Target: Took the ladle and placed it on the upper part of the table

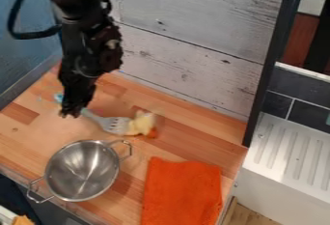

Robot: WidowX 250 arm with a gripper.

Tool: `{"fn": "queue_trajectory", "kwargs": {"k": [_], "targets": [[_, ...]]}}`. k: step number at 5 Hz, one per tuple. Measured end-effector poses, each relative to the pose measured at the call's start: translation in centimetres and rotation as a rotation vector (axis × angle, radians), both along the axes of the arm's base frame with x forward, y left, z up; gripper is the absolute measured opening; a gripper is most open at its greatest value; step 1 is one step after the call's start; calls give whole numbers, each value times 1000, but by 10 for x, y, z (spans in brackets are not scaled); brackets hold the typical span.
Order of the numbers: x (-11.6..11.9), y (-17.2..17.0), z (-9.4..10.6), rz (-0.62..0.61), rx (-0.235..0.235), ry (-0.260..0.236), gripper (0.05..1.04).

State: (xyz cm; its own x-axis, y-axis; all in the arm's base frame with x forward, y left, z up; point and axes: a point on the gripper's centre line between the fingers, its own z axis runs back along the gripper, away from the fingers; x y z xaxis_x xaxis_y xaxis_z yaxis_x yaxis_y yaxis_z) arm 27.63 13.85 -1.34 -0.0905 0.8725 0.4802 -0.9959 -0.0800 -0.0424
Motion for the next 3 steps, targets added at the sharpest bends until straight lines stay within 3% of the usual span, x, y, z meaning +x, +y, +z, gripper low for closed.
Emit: {"fn": "queue_trajectory", "kwargs": {"k": [1,2,3], "targets": [[15,-17,2,-50,-10,-27,325],[34,-38,0,-116,-63,-69,325],[50,-62,2,-195,-87,-81,325]]}}
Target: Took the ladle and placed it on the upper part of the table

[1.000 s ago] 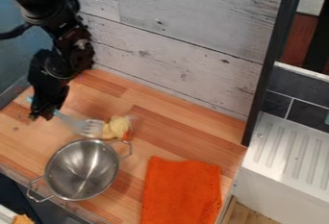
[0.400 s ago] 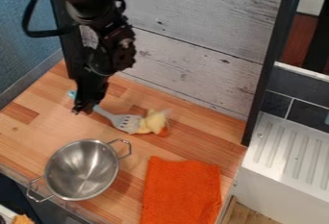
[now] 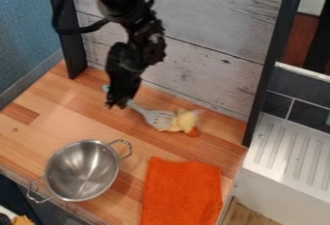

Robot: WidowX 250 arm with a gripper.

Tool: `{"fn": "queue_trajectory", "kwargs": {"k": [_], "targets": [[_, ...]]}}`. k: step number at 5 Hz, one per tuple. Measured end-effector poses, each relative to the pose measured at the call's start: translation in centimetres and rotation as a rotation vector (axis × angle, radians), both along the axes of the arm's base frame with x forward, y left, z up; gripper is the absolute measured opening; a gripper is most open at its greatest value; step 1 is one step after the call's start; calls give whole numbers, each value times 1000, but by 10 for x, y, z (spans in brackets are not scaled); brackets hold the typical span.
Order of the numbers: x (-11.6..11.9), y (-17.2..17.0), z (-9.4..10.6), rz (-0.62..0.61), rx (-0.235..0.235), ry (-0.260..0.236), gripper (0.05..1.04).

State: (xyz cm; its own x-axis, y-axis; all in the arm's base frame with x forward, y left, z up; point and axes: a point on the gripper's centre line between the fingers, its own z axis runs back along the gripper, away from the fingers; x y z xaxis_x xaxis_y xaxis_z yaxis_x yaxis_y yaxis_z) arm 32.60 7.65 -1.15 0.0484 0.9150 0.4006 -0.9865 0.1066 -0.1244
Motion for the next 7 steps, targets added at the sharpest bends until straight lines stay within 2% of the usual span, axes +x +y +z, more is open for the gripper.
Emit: {"fn": "queue_trajectory", "kwargs": {"k": [2,3,4,5,6,7], "targets": [[11,-40,1,-166,-8,1,325],[6,-46,-2,-176,4,9,325],[7,-42,7,-180,-17,-18,325],[1,-13,11,-117,-25,-2,325],[1,1,19,-95,-16,-22,325],[-7,31,21,-22,-5,-21,325]]}}
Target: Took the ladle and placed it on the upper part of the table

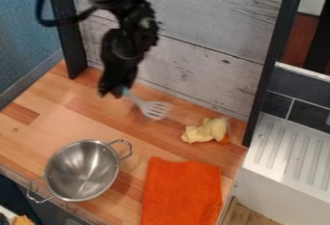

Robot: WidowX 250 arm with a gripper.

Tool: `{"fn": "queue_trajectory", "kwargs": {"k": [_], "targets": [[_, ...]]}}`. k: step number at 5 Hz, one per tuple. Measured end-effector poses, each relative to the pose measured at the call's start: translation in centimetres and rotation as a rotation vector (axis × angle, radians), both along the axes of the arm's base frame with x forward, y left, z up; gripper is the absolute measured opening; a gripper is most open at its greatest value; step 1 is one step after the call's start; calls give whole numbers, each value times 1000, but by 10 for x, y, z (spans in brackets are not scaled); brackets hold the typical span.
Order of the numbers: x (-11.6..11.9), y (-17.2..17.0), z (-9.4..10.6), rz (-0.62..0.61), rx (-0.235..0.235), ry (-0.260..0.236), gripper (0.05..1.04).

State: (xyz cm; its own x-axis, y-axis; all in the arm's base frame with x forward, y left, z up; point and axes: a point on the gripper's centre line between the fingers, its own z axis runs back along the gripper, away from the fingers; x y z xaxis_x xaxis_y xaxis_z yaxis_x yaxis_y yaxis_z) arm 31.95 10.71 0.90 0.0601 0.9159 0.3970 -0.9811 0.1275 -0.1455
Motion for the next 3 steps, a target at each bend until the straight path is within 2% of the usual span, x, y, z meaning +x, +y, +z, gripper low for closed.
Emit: {"fn": "queue_trajectory", "kwargs": {"k": [1,2,3], "targets": [[-6,8,-18,-2,-22,38,325],[-9,12,-36,-22,-94,54,325],[-4,8,-46,-67,-167,69,394]]}}
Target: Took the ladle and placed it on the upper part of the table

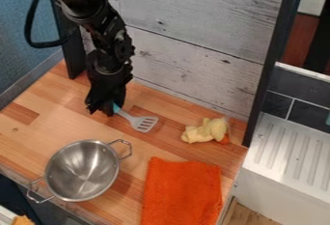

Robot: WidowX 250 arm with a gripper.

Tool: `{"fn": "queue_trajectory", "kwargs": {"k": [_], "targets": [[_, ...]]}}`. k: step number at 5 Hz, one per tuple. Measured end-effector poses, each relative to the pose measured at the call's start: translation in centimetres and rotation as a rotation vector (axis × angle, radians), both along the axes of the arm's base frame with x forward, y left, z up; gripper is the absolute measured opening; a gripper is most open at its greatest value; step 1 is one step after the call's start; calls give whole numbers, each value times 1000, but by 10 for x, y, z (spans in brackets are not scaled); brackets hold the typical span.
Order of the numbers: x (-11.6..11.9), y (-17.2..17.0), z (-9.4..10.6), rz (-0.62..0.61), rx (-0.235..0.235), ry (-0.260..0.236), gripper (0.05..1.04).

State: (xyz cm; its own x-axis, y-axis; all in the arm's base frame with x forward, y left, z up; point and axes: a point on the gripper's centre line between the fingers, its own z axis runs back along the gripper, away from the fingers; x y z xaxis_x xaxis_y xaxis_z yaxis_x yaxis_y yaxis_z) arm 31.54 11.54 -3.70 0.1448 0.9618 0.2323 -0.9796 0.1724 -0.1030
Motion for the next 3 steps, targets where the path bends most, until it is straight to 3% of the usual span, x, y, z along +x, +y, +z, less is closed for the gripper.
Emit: {"fn": "queue_trajectory", "kwargs": {"k": [1,2,3], "targets": [[-2,-1,-1,-26,-57,38,704],[-8,-4,6,-22,-80,38,973],[-8,-2,20,-17,-81,23,1007]]}}
